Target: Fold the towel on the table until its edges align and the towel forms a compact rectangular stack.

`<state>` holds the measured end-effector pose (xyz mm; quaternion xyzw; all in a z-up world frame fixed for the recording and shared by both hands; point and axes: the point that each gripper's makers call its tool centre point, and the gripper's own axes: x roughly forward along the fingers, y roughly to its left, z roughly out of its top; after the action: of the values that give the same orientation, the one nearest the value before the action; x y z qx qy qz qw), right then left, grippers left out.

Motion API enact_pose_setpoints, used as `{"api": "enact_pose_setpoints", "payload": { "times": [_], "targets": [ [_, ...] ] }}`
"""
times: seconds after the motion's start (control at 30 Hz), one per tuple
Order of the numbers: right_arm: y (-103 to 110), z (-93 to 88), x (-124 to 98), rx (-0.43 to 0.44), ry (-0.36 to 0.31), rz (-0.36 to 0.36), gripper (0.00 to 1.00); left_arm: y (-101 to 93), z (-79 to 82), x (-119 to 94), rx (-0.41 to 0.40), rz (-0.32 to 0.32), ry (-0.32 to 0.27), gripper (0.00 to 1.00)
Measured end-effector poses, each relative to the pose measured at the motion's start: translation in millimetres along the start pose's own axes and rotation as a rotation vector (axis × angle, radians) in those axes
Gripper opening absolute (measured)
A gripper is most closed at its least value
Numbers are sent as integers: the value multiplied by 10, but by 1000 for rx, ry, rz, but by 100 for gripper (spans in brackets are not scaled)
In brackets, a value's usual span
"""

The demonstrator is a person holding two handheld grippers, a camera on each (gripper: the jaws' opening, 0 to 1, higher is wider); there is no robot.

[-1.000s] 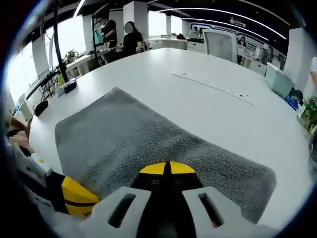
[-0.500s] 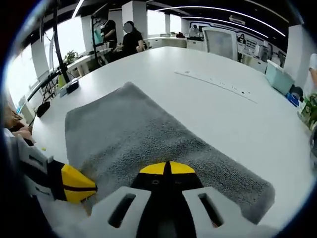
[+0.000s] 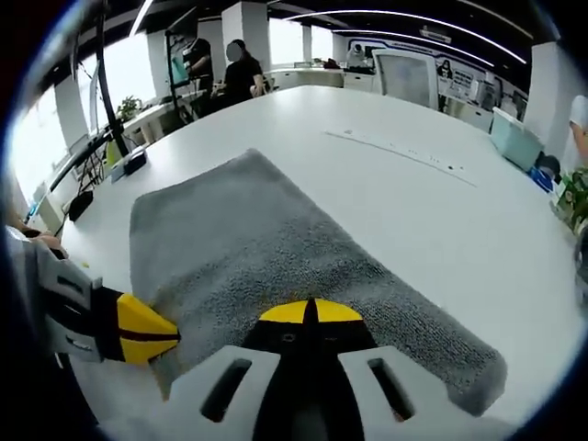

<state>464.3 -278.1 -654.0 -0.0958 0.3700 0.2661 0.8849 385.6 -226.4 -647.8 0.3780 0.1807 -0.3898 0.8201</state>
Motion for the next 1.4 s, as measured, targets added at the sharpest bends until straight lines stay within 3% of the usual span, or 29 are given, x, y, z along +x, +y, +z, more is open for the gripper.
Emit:
{"api": "enact_pose_setpoints", "payload": {
  "times": [1.4],
  "targets": [
    [255, -70, -72, 82, -52, 3, 0, 197, -268, -112, -84, 23, 29, 0]
  ]
}}
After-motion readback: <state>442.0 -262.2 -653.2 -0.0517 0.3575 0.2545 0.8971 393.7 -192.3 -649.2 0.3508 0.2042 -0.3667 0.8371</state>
